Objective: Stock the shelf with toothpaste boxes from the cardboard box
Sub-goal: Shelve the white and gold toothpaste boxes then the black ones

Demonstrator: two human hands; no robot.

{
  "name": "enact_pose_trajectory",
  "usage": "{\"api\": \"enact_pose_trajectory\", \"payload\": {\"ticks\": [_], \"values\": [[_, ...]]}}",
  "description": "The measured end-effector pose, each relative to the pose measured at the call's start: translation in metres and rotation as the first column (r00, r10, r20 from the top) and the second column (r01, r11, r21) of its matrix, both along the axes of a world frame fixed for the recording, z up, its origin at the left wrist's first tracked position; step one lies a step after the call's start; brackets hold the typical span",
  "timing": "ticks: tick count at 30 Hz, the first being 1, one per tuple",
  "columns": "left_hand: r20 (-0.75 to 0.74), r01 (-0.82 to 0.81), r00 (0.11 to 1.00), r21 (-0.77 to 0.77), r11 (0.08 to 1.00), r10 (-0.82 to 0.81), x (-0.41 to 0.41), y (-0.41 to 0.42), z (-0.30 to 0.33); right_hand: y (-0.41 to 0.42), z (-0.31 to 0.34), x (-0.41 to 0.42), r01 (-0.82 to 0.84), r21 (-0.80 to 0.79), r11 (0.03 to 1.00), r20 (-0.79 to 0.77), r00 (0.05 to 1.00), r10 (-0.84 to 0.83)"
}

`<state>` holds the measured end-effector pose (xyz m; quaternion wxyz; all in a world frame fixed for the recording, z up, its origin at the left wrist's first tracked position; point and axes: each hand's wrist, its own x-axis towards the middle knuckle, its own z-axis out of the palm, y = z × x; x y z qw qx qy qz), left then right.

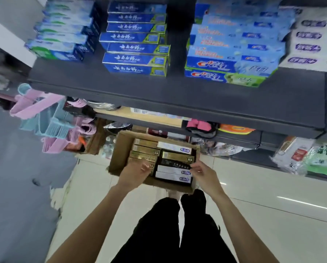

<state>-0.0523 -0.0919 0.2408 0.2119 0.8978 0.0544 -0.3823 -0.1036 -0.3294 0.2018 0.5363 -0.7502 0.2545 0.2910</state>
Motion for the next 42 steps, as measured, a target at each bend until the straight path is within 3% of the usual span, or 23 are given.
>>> {"api": "enact_pose_trajectory", "payload": {"ticks": [6,10,13,15,18,20,23,25,27,28,32,36,38,40,42], "values": [[-0.067,-0.153,0.987,-0.143,0.978,0.145,0.017,0.026,-0.100,0.053,-0.094,-0.006,-0.121,-0.142,0.982,-0.058,0.992,0.114],[-0.108,-0.181,0.979,-0.070,0.981,0.173,0.021,0.027,-0.187,0.069,-0.167,-0.004,-0.319,-0.262,0.911,-0.091,0.948,0.305],[-0.038,0.046,0.998,-0.005,0.999,-0.046,0.014,0.023,-0.243,0.070,-0.212,0.007,-0.451,-0.423,0.786,-0.094,0.884,0.457],[0.062,0.251,0.966,0.034,0.967,-0.253,0.013,0.020,-0.274,0.067,-0.238,0.018,-0.492,-0.512,0.704,-0.085,0.844,0.529],[0.038,0.571,0.816,0.104,0.814,-0.577,0.008,0.014,-0.314,0.063,-0.273,0.030,-0.612,-0.503,0.610,-0.154,0.758,0.634],[-0.028,0.709,0.697,0.181,0.682,-0.717,0.003,0.006,-0.336,0.061,-0.292,0.029,-0.751,-0.433,0.499,-0.276,0.637,0.720],[-0.086,0.799,0.581,0.246,0.548,-0.809,-0.002,-0.007,-0.363,0.063,-0.310,0.018,-0.864,-0.371,0.339,-0.418,0.482,0.770],[-0.071,0.844,0.500,0.260,0.468,-0.863,-0.004,-0.015,-0.378,0.066,-0.316,0.015,-0.858,-0.373,0.352,-0.432,0.497,0.753],[-0.029,0.869,0.448,0.250,0.428,-0.893,-0.007,-0.020,-0.387,0.068,-0.316,0.018,-0.809,-0.401,0.429,-0.405,0.577,0.710],[-0.029,0.863,0.469,0.231,0.450,-0.883,-0.008,-0.022,-0.388,0.069,-0.313,0.019,-0.770,-0.421,0.480,-0.377,0.630,0.679],[-0.049,0.764,0.639,0.159,0.625,-0.768,0.003,-0.018,-0.352,0.065,-0.267,0.009,-0.503,-0.523,0.688,-0.126,0.844,0.522],[-0.001,0.586,0.809,0.083,0.806,-0.588,0.011,0.013,-0.261,0.068,-0.183,-0.026,-0.058,-0.596,0.801,0.205,0.953,0.221],[-0.036,0.393,0.919,0.002,0.920,-0.392,0.009,0.031,-0.209,0.073,-0.138,-0.037,0.134,-0.488,0.863,0.219,0.975,-0.028],[-0.121,0.064,0.990,-0.107,0.992,-0.077,0.002,0.044,-0.161,0.084,-0.095,-0.038,0.295,-0.222,0.929,0.094,0.955,-0.280],[-0.180,-0.234,0.964,-0.235,0.943,0.195,-0.008,0.045,-0.113,0.100,-0.052,-0.030,0.450,0.058,0.891,-0.064,0.892,-0.447]]}}
